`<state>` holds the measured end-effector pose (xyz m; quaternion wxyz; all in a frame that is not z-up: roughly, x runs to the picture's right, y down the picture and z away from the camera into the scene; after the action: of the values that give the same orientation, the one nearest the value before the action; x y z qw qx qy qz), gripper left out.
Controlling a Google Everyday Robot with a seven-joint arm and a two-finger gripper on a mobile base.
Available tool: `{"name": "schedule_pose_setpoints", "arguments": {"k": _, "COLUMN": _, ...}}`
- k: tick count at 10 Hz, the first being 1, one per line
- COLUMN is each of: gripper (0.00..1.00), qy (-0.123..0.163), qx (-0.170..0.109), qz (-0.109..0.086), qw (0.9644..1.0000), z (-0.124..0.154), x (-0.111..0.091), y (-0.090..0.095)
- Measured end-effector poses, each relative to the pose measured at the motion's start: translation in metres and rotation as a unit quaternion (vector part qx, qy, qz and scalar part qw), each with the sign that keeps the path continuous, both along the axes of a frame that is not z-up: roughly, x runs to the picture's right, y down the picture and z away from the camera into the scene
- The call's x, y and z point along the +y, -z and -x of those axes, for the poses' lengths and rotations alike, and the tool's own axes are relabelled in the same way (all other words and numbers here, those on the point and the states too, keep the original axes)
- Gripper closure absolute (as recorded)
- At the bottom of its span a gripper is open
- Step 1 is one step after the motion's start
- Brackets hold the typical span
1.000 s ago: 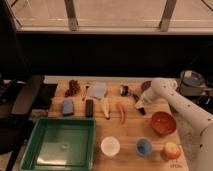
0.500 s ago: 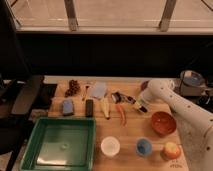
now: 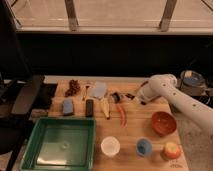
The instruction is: Place brush in red bowl
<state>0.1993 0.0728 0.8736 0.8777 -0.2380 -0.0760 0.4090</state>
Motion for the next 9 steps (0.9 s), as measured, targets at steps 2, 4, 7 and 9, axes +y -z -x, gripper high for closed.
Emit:
{"name": "schedule_pose_setpoints", "arguments": {"k": 2, "gripper": 1.0, "qy": -0.021, "qx": -0.005, "qz": -0.001, "qw": 0.9998, "z": -0.015, "x": -0.006, "y": 0.009}}
{"name": "schedule_pose_setpoints", "arguments": {"k": 4, "gripper": 1.0, "qy": -0.07, "qx": -0.018, "qz": 0.001, "qw": 0.9974, "z": -0.039, "x": -0.001, "y": 0.019}}
{"name": "schedule_pose_setpoints", "arguments": {"k": 7, "gripper": 1.0, "qy": -0.134, "qx": -0.029, "qz": 0.002, "qw": 0.9906, "z": -0.073, "x": 0.012, "y": 0.037}}
{"name": "schedule_pose_setpoints", "arguments": {"k": 9, "gripper": 1.0, "qy": -0.153, "qx": -0.028, "qz": -0.006, "qw": 0.9877, "z": -0.09, "x": 0.013, "y": 0.055}}
